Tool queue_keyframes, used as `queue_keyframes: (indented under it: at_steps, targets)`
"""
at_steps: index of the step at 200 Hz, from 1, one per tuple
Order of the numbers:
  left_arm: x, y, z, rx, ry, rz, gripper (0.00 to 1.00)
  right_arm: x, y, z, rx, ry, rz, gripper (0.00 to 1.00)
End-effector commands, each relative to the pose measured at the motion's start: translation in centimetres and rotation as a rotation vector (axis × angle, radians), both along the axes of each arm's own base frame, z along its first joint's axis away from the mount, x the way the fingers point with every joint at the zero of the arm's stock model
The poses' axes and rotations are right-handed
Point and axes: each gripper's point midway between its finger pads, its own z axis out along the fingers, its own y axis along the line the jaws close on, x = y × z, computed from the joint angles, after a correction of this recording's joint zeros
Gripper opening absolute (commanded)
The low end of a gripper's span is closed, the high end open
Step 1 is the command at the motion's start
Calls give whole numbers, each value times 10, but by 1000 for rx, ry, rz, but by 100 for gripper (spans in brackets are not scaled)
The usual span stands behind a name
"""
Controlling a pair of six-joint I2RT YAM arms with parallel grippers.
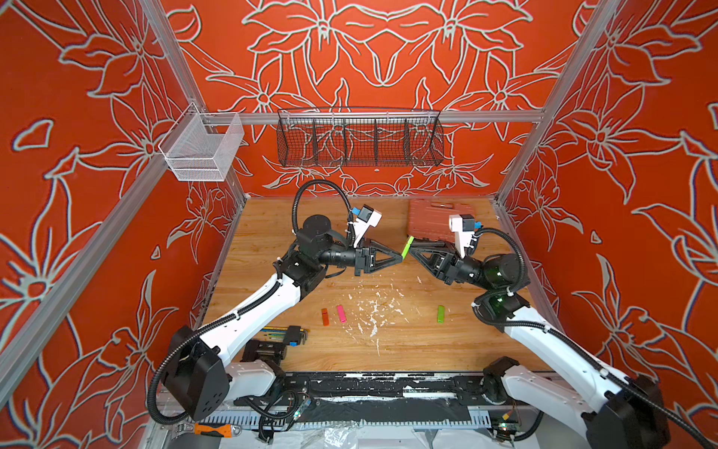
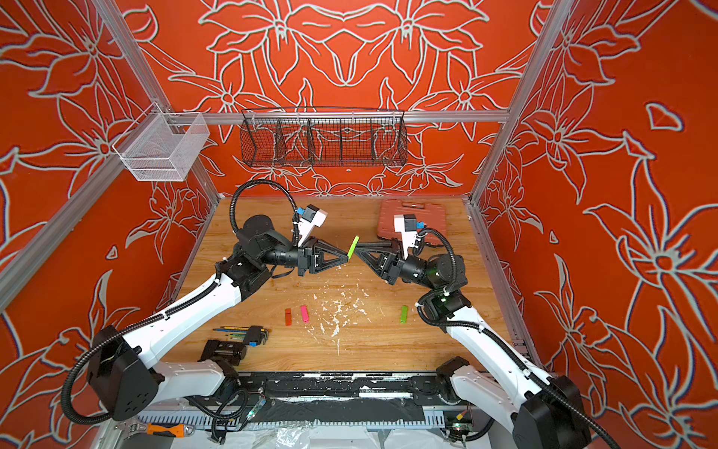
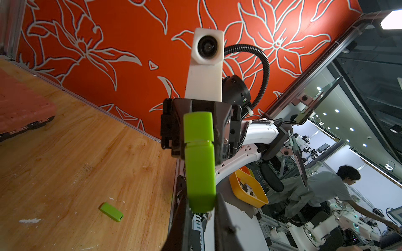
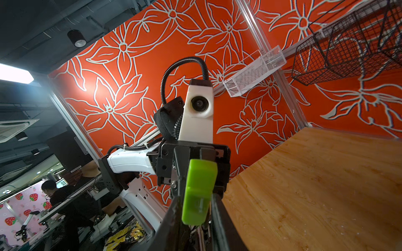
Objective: Close the usb drive cover
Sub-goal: Close the cover of the USB drive.
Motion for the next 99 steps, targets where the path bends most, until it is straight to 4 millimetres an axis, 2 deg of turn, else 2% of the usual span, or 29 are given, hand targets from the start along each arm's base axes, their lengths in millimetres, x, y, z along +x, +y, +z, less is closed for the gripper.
queue_keyframes:
  at_steps: [1, 30, 75, 99]
  targets:
    - [4, -1, 8, -21, -50, 3, 1, -13, 1, 16, -20, -63, 32, 30]
    - [4, -2, 5, -17, -45, 3, 1, -15, 1, 18, -31, -74, 34, 36]
    - [-1, 1, 8, -19, -53, -4, 1, -6, -2, 8, -130, -73, -51, 53]
    - [-6, 2, 11, -21, -62, -10, 1, -3, 4, 12, -139, -77, -19, 56]
